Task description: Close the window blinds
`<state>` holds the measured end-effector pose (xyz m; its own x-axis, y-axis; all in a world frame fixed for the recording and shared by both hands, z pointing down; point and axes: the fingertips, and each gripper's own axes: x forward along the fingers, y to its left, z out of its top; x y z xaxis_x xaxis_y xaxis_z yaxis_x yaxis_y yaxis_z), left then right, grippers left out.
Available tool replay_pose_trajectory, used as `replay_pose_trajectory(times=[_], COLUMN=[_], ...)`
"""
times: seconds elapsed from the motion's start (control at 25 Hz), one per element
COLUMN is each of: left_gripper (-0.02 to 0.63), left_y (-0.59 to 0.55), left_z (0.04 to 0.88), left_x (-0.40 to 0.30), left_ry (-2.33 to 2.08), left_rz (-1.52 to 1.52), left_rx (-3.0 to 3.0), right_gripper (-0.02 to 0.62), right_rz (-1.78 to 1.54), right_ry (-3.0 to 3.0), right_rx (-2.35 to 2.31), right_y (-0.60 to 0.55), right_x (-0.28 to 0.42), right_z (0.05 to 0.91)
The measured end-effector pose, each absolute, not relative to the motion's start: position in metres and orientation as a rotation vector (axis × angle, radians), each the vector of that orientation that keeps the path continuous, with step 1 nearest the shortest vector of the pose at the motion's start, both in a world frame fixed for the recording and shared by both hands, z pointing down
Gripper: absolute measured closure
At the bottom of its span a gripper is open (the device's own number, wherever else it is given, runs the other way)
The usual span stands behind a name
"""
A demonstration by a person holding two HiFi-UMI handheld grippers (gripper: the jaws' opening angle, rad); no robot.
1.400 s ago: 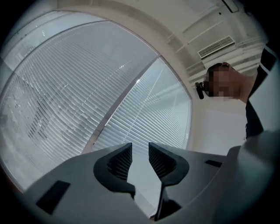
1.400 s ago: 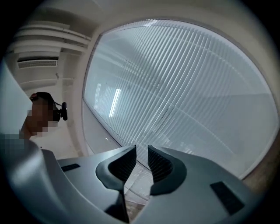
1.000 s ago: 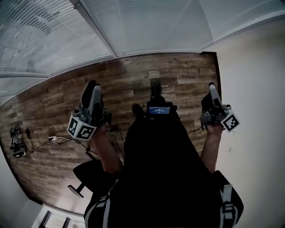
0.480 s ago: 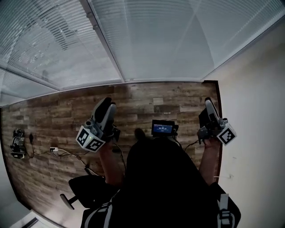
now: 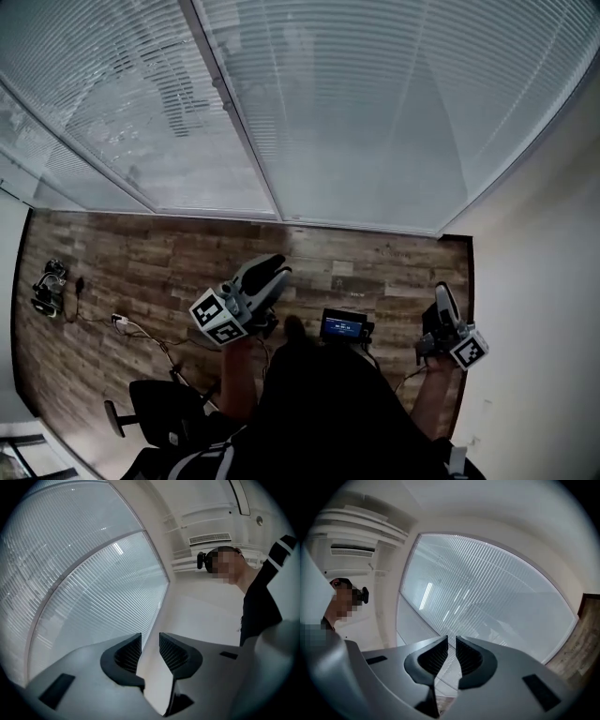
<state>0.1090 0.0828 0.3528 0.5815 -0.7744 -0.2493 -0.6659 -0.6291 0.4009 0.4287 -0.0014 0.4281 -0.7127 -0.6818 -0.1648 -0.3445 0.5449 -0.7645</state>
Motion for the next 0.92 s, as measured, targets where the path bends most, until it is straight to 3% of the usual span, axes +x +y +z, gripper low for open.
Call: replay_pose_trajectory(times=[0.56, 0.92], left_gripper=[0.479, 0.489], left_y=[0.099, 0.109], left_z=[0.35, 0.351], left_x=[0.141, 0.105], left_ry=[-1.213, -1.195], left_rz=[-0.553, -0.634], left_rx=[2.53, 2.495], right_gripper=[0.565, 0.566], right_rz=[-1.031, -1.023], right_ry=[2.384, 2.428], right_rx=[-0.69, -0.658], right_y=[-0.006, 0.002], right_x=[0.433, 0.386], right_z=[0.442, 0.427])
